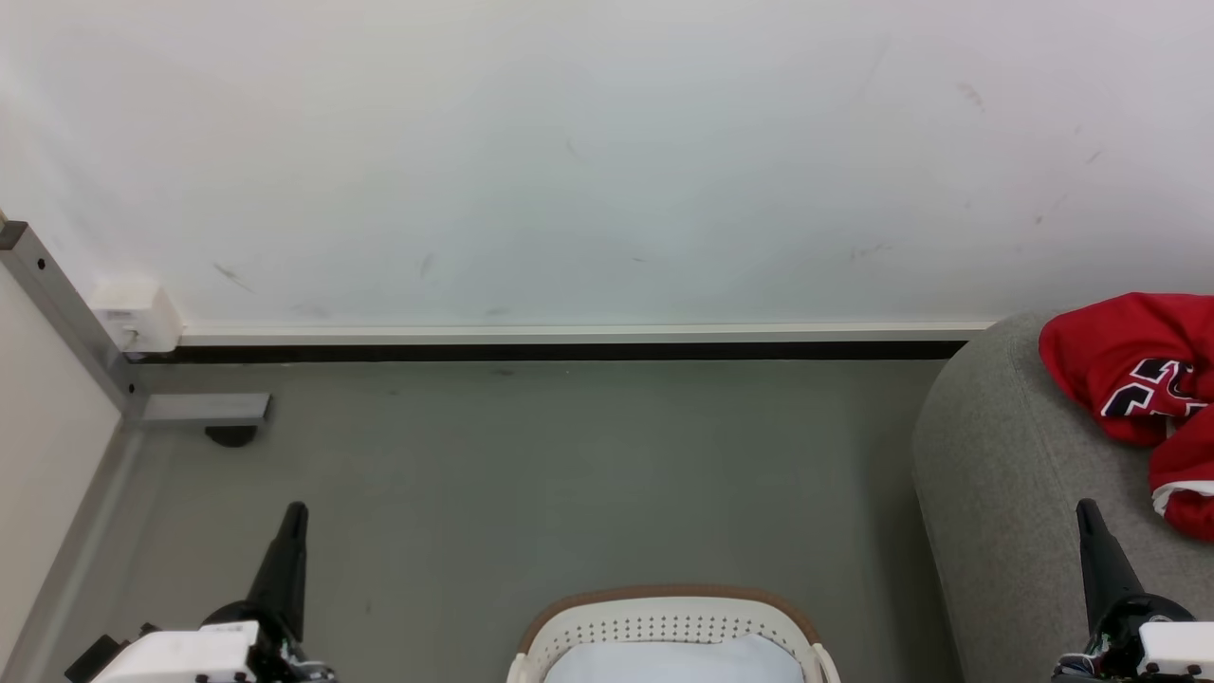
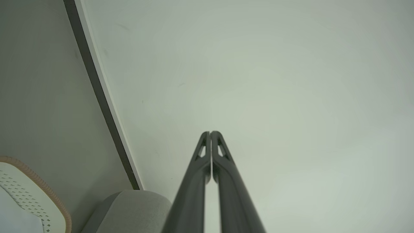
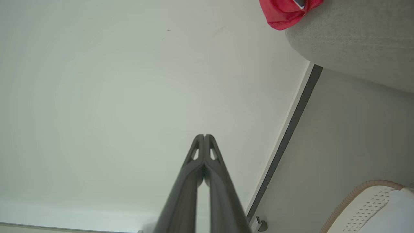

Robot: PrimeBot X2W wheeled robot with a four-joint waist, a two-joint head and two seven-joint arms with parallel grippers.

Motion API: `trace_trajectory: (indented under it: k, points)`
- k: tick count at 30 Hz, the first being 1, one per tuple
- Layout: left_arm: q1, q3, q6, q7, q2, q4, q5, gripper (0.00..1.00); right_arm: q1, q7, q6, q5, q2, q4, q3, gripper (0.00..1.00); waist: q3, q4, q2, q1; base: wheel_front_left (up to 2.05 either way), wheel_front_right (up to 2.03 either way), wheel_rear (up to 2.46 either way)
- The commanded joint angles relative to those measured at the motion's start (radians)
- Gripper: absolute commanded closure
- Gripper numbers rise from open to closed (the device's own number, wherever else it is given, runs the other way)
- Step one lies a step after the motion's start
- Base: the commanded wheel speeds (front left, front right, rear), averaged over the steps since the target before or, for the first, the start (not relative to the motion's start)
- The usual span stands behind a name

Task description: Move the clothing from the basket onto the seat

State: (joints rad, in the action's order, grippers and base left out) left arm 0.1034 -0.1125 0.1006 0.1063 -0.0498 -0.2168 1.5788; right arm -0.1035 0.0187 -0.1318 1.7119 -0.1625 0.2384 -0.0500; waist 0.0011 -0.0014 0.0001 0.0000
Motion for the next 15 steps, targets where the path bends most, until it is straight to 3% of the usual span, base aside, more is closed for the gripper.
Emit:
trace_trajectory:
  k: [1,15]
  points:
    - [0.011,-0.004,-0.003,0.006,-0.002,0.005,0.017,1.0,-0.015,-0.004,0.002,0.022,-0.011,-0.003,0.006,1.0,0.0,0.0,-0.0001,0.0,0.0,0.0,0.0]
    - [0.012,-0.005,-0.003,0.012,-0.001,0.004,0.039,1.0,-0.014,-0.004,0.002,0.043,-0.015,-0.003,0.004,1.0,-0.002,0.001,-0.0001,0.0,0.0,0.0,0.0]
